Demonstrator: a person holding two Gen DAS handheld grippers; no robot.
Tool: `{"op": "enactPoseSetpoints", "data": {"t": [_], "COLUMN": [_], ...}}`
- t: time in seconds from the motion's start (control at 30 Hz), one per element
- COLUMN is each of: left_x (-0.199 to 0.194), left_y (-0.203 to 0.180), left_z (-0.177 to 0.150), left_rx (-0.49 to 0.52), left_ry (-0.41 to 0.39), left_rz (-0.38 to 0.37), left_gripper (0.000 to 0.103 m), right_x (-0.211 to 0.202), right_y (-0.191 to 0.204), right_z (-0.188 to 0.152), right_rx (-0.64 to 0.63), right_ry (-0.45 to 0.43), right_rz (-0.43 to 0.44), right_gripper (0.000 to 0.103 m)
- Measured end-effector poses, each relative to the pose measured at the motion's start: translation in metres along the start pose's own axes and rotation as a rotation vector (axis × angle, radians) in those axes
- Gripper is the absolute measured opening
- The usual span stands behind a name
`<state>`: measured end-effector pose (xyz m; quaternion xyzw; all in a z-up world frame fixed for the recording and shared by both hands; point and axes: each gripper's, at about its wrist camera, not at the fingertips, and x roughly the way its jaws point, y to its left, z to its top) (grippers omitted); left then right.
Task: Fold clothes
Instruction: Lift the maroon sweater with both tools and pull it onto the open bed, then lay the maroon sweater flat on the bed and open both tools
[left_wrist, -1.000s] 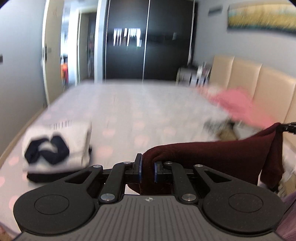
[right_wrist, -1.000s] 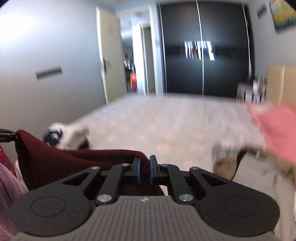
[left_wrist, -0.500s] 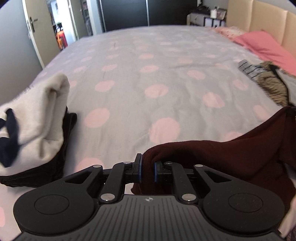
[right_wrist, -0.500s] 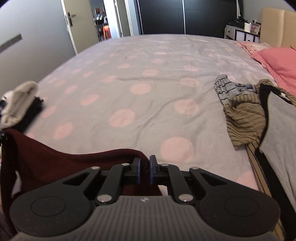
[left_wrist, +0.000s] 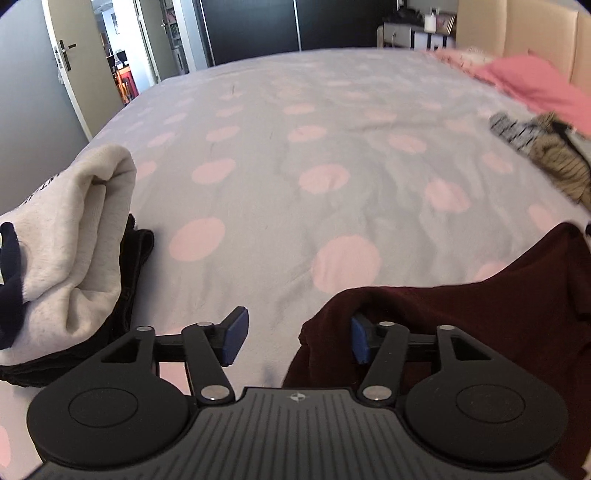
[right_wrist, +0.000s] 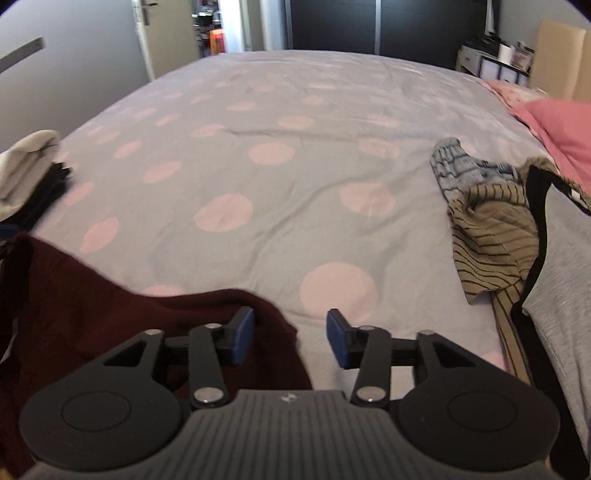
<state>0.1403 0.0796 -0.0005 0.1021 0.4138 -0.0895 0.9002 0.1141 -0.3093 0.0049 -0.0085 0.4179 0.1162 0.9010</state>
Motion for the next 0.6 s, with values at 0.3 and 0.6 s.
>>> {"op": "enactPoseSetpoints", "data": {"t": [0.3,0.6], "left_x": [-0.033,-0.053], "left_y": [0.003,-0.034], "left_z": [-0.015,-0.038], "left_rx": [-0.035,0.194], "left_ry": [-0.036,-0.074], "left_rz": [-0.052,-0.152], "left_gripper": [0.067,0.063], "right_x": [-0.019,-0.027], "right_y": [0.039,0.001], "right_z": [-0.054,-0.05], "right_rx": [-0.198,-0.099], "right_ry": [0.15,0.108], "right_rz": [0.117,-0.081], "right_gripper": [0.051,0.006]}}
